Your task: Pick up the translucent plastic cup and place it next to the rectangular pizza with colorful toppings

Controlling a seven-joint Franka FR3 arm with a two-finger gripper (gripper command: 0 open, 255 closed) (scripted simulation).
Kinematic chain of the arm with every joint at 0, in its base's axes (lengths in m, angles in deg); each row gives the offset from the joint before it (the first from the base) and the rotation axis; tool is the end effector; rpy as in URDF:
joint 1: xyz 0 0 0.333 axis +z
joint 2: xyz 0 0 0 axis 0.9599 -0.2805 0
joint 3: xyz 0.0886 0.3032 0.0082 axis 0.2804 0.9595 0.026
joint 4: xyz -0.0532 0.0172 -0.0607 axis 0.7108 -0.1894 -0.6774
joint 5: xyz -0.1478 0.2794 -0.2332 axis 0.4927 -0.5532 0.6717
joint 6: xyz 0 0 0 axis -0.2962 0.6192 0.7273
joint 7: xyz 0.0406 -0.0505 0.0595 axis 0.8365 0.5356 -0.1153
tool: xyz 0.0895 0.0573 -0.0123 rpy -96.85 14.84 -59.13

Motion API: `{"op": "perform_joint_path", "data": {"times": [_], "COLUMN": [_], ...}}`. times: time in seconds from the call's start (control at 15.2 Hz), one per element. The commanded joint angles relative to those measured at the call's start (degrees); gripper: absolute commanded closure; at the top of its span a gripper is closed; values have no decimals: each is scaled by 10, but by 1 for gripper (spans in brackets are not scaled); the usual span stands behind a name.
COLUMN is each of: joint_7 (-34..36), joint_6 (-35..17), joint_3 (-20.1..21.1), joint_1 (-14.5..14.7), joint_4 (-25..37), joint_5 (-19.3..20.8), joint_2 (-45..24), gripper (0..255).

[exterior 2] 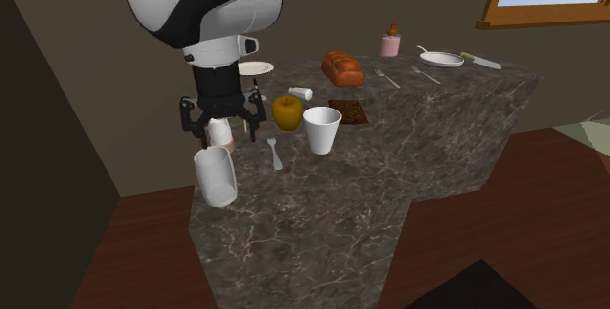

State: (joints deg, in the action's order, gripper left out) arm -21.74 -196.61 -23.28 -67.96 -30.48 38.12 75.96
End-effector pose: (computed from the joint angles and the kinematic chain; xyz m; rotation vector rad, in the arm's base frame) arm 0.5686 0.2469 0.4596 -3.1252 0.2815 0.0492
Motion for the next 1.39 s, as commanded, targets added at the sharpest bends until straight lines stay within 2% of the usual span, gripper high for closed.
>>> {"op": "perform_joint_path", "data": {"times": [0.0, 0.4, 0.46, 0.92, 1.32], "joint_7": [22, 67, 69, 72, 72], "joint_6": [5, 43, 47, -6, -6], "joint_3": [2, -5, -6, -8, -8], "joint_1": [13, 61, 64, 63, 63], "joint_4": [51, 235, 249, 204, 204], "joint_5": [12, 39, 40, 43, 43], "joint_2": [-52, -210, -221, -229, -229], "gripper": [0, 0, 0, 0, 0]}}
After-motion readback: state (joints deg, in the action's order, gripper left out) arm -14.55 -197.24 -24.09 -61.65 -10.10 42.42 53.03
